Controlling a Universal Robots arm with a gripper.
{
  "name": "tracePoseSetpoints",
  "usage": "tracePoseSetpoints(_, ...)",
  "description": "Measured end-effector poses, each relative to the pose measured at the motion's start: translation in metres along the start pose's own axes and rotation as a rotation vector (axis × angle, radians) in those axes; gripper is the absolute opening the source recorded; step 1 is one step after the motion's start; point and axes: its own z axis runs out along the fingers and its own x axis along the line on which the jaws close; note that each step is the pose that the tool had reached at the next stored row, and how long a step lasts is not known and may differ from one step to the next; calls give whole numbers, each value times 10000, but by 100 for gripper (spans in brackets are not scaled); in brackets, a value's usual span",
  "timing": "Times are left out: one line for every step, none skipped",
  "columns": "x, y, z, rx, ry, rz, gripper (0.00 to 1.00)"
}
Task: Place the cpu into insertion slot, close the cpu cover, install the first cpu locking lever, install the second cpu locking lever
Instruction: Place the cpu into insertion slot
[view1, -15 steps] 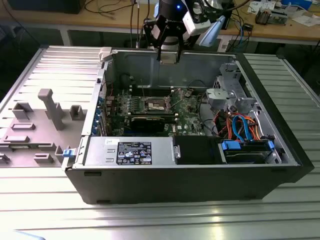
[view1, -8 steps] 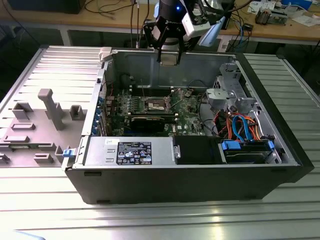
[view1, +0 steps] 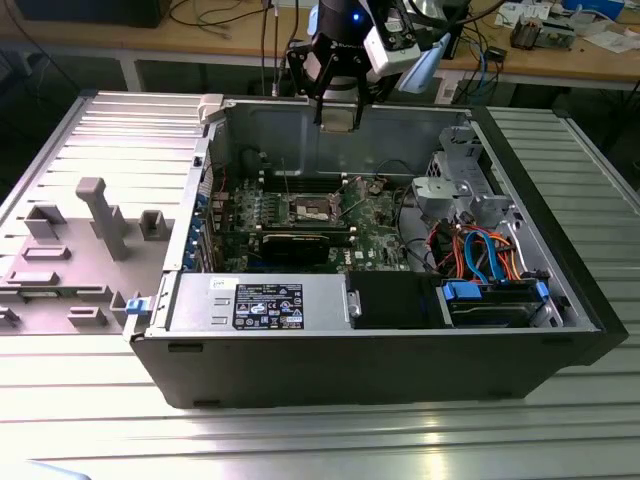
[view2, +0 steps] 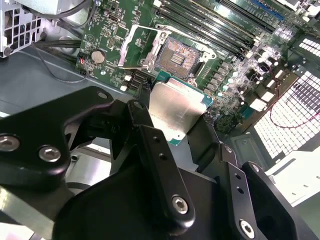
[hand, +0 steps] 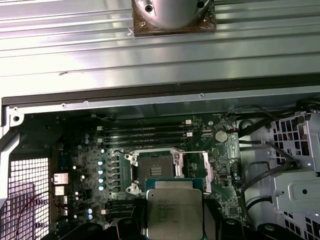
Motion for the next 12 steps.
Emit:
tracePoseSetpoints(0, 0, 0, 0, -1, 0, 54)
tracePoseSetpoints(0, 0, 0, 0, -1, 0, 54)
tracePoseSetpoints(0, 0, 0, 1, -1, 0, 54)
tracePoseSetpoints(0, 0, 0, 0, 0, 0, 54)
tracePoseSetpoints(0, 0, 0, 1, -1, 2, 54)
tracePoseSetpoints(0, 0, 0, 1, -2, 16, 54)
tracePoseSetpoints(0, -3, 2, -4, -8, 70, 54)
tracePoseSetpoints(-1, -13, 1, -4, -18, 195, 54)
tracePoseSetpoints(-1, -15, 2, -4, -29, 329, 54)
tracePoseSetpoints(-2, -16, 3, -5, -35, 407, 54)
tracePoseSetpoints(-2, -16, 5, -7, -40, 461, 54)
tracePoseSetpoints(-1, -17, 6, -9, -50, 570, 54)
